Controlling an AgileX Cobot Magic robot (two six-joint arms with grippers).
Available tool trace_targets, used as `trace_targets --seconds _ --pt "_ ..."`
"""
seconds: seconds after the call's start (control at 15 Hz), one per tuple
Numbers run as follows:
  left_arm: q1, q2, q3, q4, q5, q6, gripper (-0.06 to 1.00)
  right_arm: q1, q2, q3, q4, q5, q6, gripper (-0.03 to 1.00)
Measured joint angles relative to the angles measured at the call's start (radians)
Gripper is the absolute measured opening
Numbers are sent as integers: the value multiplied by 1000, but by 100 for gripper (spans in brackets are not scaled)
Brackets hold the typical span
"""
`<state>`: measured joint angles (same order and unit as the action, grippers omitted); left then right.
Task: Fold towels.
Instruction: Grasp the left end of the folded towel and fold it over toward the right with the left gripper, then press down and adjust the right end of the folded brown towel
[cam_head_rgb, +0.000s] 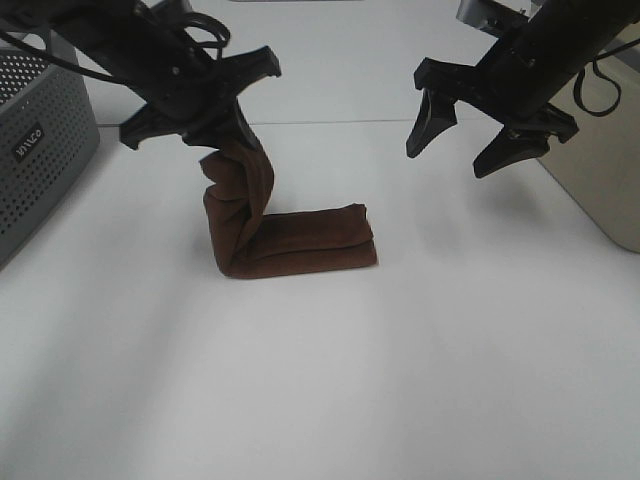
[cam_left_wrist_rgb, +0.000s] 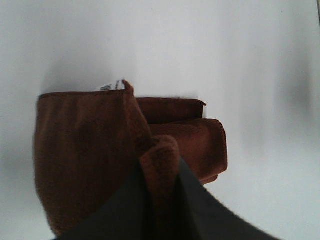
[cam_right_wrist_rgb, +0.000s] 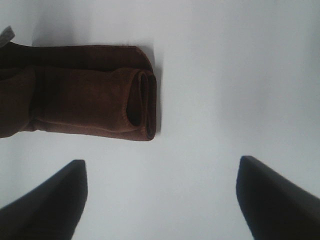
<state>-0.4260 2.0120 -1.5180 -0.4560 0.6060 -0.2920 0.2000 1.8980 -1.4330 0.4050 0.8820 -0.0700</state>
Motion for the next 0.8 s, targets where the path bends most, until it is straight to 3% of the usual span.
trace_targets --seconds 0.27,0.53,0.67,0.8 --pt "-92 108 -84 -109 -70 -7 44 0 -2 0 -1 18 0 77" --pt "-118 109 -90 -238 -215 -8 51 0 -2 0 0 25 0 77" --pt "-100 90 -90 -219 -241 -6 51 0 -2 0 24 25 -3 77" --pt "-53 66 -92 -133 -252 -6 52 0 -2 0 150 40 -64 77"
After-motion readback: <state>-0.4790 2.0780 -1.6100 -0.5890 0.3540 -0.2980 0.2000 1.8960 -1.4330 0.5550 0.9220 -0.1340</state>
